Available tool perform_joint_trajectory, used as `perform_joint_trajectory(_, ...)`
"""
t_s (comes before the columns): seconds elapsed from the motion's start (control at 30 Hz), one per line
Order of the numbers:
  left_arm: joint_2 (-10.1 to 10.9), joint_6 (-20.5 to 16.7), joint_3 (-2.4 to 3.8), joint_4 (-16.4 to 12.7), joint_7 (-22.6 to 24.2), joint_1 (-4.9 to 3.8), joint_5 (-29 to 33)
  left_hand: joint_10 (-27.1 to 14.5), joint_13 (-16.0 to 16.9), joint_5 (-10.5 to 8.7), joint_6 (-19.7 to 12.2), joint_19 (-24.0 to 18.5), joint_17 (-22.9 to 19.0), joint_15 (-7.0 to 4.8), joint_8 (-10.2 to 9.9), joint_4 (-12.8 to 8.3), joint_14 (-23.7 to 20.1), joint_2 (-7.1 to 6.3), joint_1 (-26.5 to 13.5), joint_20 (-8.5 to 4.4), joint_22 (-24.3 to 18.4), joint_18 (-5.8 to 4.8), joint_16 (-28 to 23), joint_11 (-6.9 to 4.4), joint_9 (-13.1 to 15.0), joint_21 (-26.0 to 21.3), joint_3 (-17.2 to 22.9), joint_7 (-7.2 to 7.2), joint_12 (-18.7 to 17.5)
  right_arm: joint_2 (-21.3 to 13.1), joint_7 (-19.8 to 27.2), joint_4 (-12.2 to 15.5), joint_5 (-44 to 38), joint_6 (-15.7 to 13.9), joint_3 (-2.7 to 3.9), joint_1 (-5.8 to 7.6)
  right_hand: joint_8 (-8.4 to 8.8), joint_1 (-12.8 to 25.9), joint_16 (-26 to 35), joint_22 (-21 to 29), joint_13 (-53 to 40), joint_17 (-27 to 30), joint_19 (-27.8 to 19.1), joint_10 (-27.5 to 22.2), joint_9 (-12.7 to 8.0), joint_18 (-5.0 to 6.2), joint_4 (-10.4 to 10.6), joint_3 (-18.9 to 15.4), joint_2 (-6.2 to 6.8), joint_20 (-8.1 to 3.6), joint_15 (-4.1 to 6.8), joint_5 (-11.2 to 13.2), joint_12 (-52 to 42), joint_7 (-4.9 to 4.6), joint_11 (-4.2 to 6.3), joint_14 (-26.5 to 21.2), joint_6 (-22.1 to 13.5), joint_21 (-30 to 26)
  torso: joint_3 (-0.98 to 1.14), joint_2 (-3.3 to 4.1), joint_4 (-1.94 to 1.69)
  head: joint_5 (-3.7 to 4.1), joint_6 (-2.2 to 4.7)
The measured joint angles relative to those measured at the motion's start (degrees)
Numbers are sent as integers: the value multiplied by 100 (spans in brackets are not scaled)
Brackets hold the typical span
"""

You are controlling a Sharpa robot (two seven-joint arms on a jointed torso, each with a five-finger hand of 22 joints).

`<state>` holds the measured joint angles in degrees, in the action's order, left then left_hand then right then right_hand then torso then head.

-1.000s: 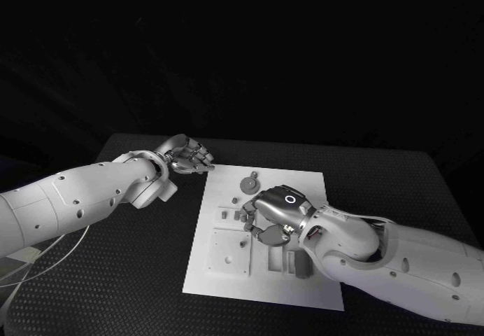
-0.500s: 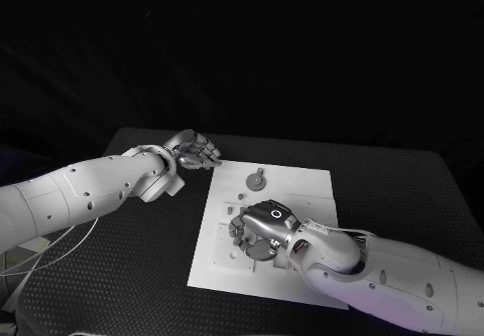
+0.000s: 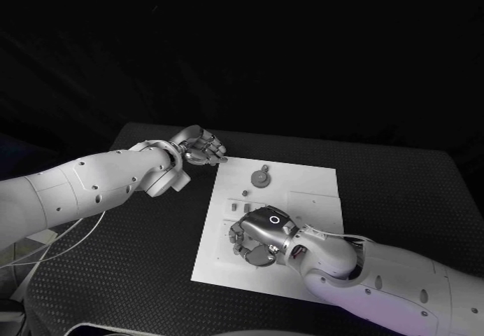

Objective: Assemble the parts on the task board

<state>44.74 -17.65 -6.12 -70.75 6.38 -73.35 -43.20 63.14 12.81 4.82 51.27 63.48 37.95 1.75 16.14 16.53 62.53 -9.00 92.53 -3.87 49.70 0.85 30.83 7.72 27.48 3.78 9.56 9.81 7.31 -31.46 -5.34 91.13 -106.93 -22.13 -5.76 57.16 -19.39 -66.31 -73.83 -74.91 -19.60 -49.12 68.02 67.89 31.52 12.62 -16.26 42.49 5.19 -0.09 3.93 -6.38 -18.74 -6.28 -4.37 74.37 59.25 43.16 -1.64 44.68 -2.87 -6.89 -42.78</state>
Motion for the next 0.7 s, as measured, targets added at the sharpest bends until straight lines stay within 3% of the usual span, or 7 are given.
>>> perform_joint_trajectory(0.7,3,6,0,-1,-9,0,0,1,-5,0,0,0,17,1,0,0,-1,0,0,0,1,0,-22,-1,0,0,0,0,0,26,14,-117,23,106,-40,-31,9,0,0,0,5,-4,-5,0,17,-2,0,0,0,-21,0,22,40,2,0,0,-18,0,7,-2,10,-28,-28)
